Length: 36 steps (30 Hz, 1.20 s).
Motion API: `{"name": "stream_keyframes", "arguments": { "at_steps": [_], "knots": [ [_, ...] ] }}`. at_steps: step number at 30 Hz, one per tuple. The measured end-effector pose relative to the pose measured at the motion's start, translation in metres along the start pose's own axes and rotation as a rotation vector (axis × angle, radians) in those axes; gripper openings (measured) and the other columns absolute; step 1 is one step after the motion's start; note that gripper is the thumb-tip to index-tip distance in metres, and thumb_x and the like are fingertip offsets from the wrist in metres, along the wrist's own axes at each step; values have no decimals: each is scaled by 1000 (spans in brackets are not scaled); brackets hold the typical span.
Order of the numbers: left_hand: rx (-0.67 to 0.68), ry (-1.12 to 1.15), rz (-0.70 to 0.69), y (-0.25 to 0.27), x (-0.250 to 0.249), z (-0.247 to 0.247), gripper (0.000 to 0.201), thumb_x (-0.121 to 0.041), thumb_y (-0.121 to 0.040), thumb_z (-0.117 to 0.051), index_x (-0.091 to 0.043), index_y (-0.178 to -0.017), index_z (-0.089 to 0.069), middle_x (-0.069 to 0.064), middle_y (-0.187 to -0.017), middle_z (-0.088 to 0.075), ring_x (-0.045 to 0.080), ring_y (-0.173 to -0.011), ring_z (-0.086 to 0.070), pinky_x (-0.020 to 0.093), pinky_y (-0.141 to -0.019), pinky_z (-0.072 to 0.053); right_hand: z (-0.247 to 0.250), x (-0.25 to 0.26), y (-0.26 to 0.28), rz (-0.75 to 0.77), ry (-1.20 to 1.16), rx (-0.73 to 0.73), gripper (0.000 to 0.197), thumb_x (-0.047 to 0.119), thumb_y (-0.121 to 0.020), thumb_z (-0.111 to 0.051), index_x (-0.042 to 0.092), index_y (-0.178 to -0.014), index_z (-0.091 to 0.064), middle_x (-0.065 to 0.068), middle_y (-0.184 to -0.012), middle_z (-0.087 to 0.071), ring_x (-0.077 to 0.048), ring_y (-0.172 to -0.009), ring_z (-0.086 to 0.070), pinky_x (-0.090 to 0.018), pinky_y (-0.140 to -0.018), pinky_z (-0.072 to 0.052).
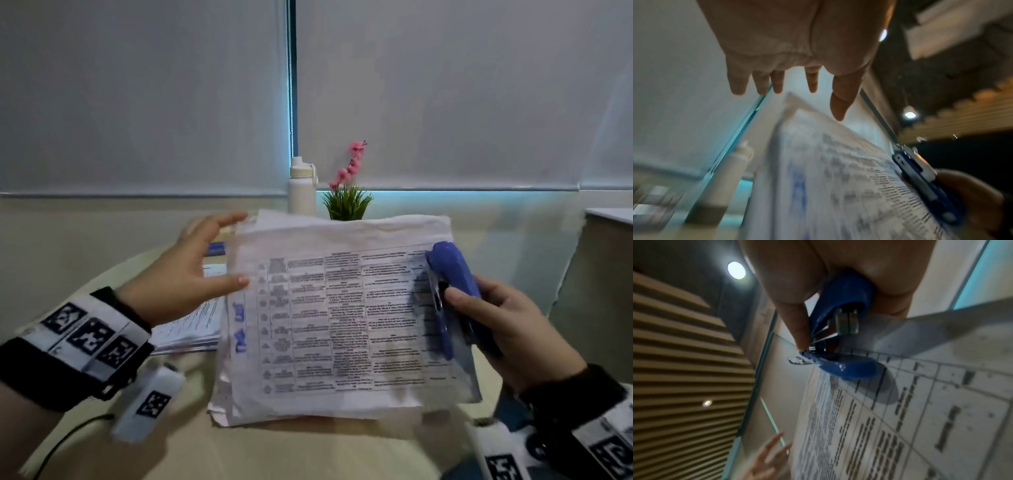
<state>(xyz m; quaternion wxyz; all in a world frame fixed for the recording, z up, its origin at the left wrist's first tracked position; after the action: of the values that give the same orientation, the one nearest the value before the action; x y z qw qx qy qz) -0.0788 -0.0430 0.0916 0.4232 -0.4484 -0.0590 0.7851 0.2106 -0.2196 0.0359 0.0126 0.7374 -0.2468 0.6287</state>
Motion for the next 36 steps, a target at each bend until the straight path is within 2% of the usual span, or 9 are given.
{"name": "stream_keyframes", "arguments": {
  "at_steps": [5,8,11,13,16,19,22,31,36],
  "knots": [
    [192,-386,-342,-32,-102,-34,71,-59,-70,-61,-54,-133,-28,-11,-142,-34,5,-131,-31,23,-104,-26,-32,24,2,29,191,128,78,51,-38,-89,9,-100,-69,-23,-97,-68,-28,-81,-66,-30,-66,-56],
    [473,-351,-269,-46,-119,-67,57,-31,-77,-76,-43,-121,-42,-17,-117,-54,5,-104,-56,24,-89,-47,-47,36,10,39,223,233,74,49,-42,-88,9,-101,-69,-25,-101,-68,-32,-85,-68,-33,-70,-58],
    [582,-214,-266,-55,-126,-78,42,-5,-76,-76,-27,-107,-58,-19,-102,-60,-9,-89,-58,9,-79,-44,-49,50,15,131,340,210,73,60,-45,-82,16,-102,-69,-23,-107,-65,-32,-95,-66,-39,-77,-56],
    [613,-102,-229,-57,-125,-79,41,0,-76,-75,-25,-106,-63,-15,-104,-63,-4,-94,-60,12,-84,-45,-44,63,17,308,673,104,64,73,-49,-70,30,-97,-70,-7,-115,-58,-19,-111,-57,-35,-88,-51],
    [625,49,-150,-56,-121,-80,44,8,-76,-70,-20,-110,-63,-7,-108,-65,2,-93,-62,16,-81,-49,-47,81,26,535,1095,-69,31,55,-65,-62,42,-93,-64,5,-117,-43,-12,-119,-43,-30,-99,-39],
    [629,139,-114,-53,-121,-85,43,14,-75,-68,-12,-108,-62,4,-107,-67,1,-84,-65,14,-72,-51,-58,89,32,609,1252,-126,39,46,-72,-56,26,-104,-67,3,-102,-45,-13,-98,-47,-23,-82,-39],
    [620,120,-123,-52,-122,-88,43,8,-73,-72,-13,-110,-62,-10,-101,-67,-10,-83,-63,8,-75,-46,-65,89,32,563,1268,-85,36,38,-73,-59,24,-105,-65,2,-86,-52,-17,-75,-51,-28,-64,-43],
    [610,79,-169,-43,-123,-94,54,-10,-66,-74,-5,-118,-63,10,-110,-71,23,-98,-68,33,-92,-51,-78,91,33,610,1286,-46,31,34,-74,-61,25,-104,-63,1,-79,-58,-23,-68,-54,-38,-59,-46],
    [623,100,-163,-44,-120,-90,51,-10,-66,-75,-15,-116,-64,1,-112,-70,7,-102,-65,19,-95,-46,-73,93,34,589,1306,-21,32,34,-73,-60,25,-103,-64,2,-81,-59,-23,-70,-56,-37,-60,-47]
  ]
}}
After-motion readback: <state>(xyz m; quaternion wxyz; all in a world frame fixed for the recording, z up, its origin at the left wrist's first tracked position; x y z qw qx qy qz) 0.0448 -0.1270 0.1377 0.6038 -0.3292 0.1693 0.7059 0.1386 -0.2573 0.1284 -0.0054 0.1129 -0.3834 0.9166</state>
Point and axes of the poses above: each hand's wrist, its own y-axis away from the middle knuckle, its own z-axis out of the back of the hand, x = y × z, the point moved 7 cm from there along -y, towards the middle knuckle
